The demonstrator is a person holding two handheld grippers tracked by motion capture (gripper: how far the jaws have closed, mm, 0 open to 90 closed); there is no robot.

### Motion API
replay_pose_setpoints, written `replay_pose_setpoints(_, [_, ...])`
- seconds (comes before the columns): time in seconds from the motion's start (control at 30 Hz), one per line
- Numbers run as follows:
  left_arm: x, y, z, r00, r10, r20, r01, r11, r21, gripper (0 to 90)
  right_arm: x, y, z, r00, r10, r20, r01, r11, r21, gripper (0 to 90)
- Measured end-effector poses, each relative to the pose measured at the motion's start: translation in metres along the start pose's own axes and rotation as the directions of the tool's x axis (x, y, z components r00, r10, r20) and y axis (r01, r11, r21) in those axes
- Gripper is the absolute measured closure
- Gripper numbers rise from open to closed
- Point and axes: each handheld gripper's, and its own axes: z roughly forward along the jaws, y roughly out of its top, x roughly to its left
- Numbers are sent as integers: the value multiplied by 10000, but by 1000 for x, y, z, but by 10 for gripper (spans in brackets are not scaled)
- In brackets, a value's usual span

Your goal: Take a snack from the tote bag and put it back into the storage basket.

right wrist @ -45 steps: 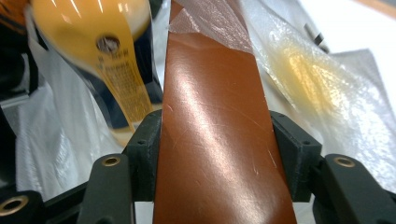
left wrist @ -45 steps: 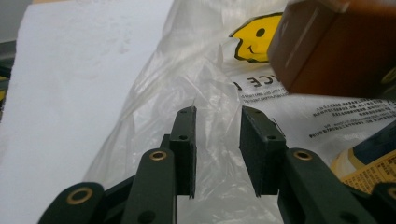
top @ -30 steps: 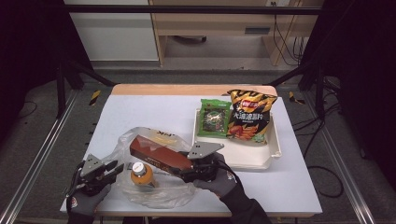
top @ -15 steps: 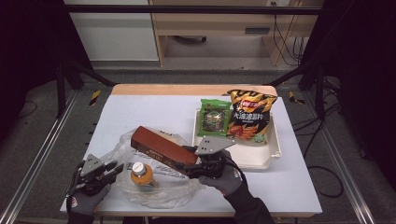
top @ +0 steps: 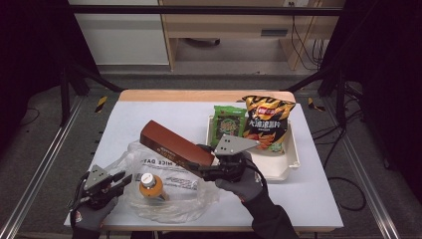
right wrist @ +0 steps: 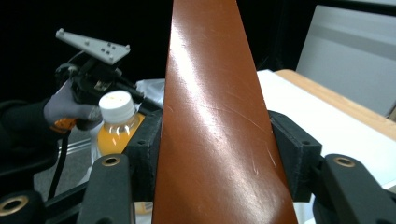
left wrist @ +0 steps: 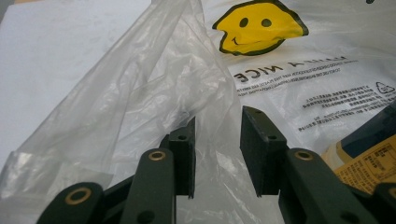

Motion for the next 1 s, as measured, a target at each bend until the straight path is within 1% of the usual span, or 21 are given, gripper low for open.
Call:
replay_pose_setpoints(0.07, [0, 0, -1, 10000, -41, 34, 42, 10000, -60, 657, -2, 3, -2, 10000, 46, 43, -46, 9999, -89, 435])
replay_pose_setpoints(0.23, [0, 2, -5, 10000, -62, 63, 63, 9996, -266, 649, -10, 7, -11, 9991, 159, 406, -151, 9997, -188, 435])
replay_pose_setpoints(0.4, [-1, 7, -12, 9999, -67, 145, 76, 9980, -632, 628, -20, 4, -22, 9957, 158, 914, -163, 9999, 53, 435])
replay_pose_setpoints(0.47, [-3, 10, -16, 9998, 10, 191, 6, 9964, -850, 613, -24, 1, -26, 9942, 180, 1062, -191, 9998, 90, 435])
replay_pose_setpoints(0.6, [-7, 15, -22, 9996, 141, 243, -112, 9933, -1153, 571, -31, -5, -37, 9894, 219, 1436, -259, 9993, 262, 435])
replay_pose_setpoints(0.7, [-9, 17, -25, 9995, 183, 242, -150, 9916, -1287, 538, -37, -10, -46, 9854, 296, 1679, -363, 9987, 370, 435])
replay_pose_setpoints(0.77, [-10, 19, -26, 9996, 200, 220, -168, 9909, -1337, 499, -42, -15, -53, 9822, 373, 1840, -448, 9983, 370, 435])
replay_pose_setpoints(0.9, [-9, 22, -29, 9998, 86, 192, -57, 9896, -1438, 456, -49, -23, -66, 9756, 538, 2130, -636, 9972, 397, 435])
replay_pose_setpoints(1.0, [-9, 24, -31, 9998, 63, 162, -38, 9886, -1508, 433, -53, -31, -72, 9711, 642, 2299, -759, 9962, 426, 435])
